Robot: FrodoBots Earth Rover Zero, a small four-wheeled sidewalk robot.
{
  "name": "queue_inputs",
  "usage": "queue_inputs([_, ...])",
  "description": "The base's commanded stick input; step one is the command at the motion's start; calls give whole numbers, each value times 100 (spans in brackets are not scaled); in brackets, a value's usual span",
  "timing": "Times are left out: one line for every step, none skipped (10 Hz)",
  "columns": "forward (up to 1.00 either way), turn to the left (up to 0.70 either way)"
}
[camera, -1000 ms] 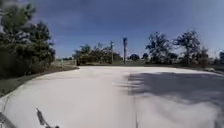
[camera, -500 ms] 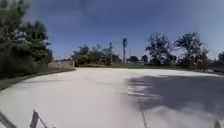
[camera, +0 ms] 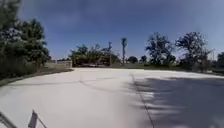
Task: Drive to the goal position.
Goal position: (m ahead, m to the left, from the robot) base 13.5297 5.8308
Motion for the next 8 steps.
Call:
queue_inputs([85, 0])
queue_inputs([85, 0])
queue_inputs([85, 0])
queue_inputs([85, 0])
queue_inputs([85, 0])
queue_inputs([85, 0])
queue_inputs([85, 0])
queue_inputs([85, 0])
